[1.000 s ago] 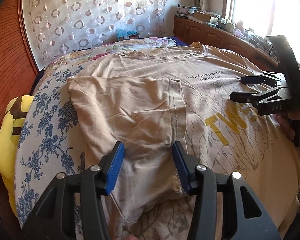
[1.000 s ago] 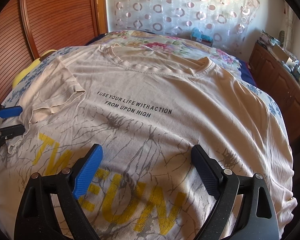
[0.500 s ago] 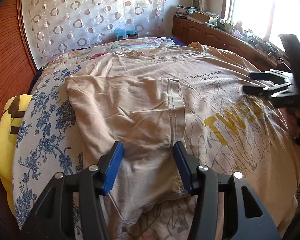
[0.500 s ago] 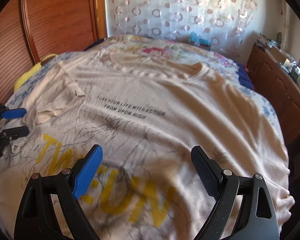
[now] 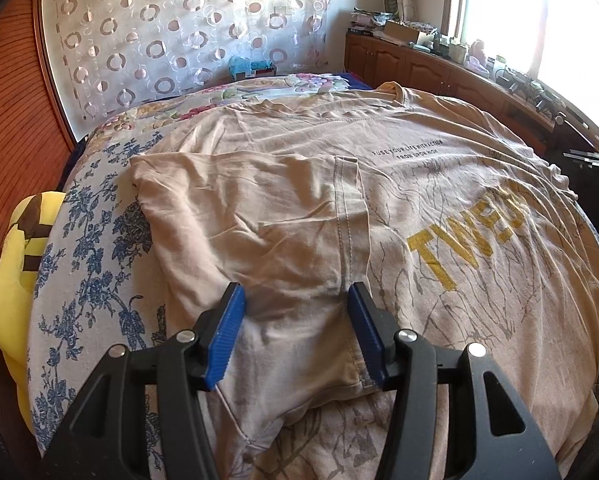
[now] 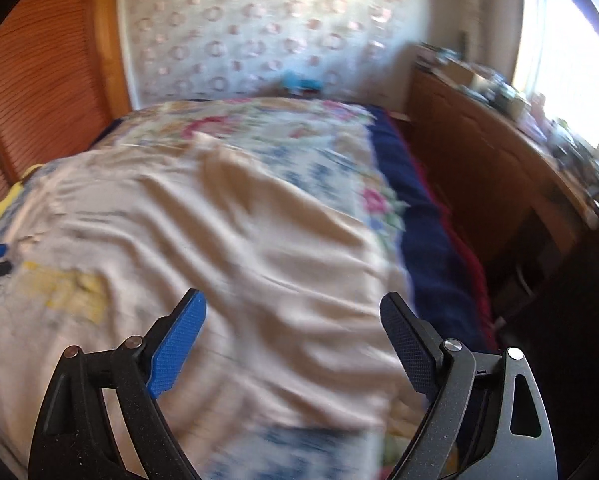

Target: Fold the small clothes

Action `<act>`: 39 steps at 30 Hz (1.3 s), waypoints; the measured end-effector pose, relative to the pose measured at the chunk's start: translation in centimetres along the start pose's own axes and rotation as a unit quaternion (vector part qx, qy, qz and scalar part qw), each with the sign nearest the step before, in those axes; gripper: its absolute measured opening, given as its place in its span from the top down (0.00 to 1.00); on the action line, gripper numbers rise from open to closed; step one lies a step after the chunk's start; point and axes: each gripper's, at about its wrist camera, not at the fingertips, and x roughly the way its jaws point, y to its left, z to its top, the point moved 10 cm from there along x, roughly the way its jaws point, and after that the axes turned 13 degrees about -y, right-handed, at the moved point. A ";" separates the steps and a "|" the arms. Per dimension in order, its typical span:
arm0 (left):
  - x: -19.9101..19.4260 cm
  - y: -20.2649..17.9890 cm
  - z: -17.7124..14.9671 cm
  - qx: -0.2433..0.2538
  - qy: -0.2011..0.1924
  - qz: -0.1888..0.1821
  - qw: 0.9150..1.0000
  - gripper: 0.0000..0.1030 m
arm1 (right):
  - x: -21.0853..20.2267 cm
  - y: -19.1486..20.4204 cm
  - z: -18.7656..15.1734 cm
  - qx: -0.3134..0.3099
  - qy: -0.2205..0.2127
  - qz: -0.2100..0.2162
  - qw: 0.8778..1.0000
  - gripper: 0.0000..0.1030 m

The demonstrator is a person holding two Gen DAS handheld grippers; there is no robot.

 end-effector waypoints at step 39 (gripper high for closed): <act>-8.1 -3.4 1.8 -0.049 -0.100 -0.017 0.994 0.48 | -4.3 11.8 7.7 -0.040 -0.091 0.149 0.984 0.98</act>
